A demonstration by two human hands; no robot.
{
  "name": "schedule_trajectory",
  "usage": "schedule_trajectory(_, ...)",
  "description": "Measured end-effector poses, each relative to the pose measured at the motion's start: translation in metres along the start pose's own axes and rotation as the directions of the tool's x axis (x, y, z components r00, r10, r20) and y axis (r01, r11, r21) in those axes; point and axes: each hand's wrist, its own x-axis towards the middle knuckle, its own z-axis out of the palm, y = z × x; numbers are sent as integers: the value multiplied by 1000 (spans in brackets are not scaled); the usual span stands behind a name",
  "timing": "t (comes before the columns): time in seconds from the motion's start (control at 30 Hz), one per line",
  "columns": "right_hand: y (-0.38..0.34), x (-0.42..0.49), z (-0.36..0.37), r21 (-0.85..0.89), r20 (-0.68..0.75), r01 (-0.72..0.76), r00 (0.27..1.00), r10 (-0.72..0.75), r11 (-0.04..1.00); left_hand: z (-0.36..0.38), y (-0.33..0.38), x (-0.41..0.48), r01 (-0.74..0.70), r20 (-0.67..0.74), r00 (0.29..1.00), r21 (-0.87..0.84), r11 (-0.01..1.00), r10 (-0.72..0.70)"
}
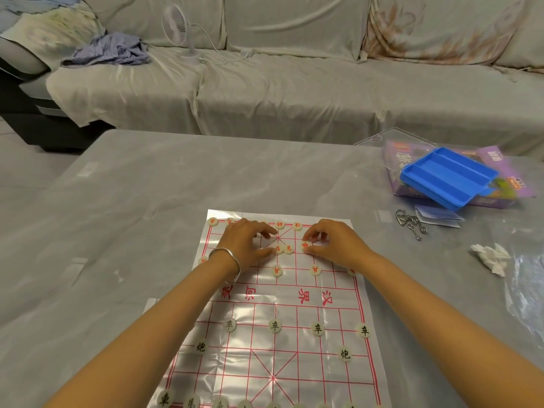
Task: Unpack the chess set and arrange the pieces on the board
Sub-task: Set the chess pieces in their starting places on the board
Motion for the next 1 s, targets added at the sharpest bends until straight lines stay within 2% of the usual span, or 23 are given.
schedule_trajectory(0.27, -4, 2, 0, -14, 17, 5, 1000, -5, 1000, -25, -26, -7, 22, -17, 1000, 35, 999, -21)
schedule_trajectory(0.37, 0, 7, -8, -13, -99, -27, 995, 26, 1000, -22, -22, -5, 14, 1, 1000, 24, 1000, -14)
schedule_trajectory(0.47, 9, 15, -15, 84, -224, -132, 963, 148, 988, -15, -16, 0, 0, -10, 1000, 8, 1000, 0)
schedule_trajectory(0.6, 16, 21, -6, 52, -179, -196, 963, 202, 979, -10, -10, 5, -6, -48, 999, -28, 1000, 5)
schedule_trajectory(0.8, 11, 26, 0, 24, -217, -160, 963, 162, 987, -10, -13, 8, 13, -55, 998, -25, 1000, -15)
schedule_trajectory(1.0, 9, 24, -2, 11, -194, -161, 968, 160, 987, -10, -15, 4, 19, -50, 999, -6, 1000, -19)
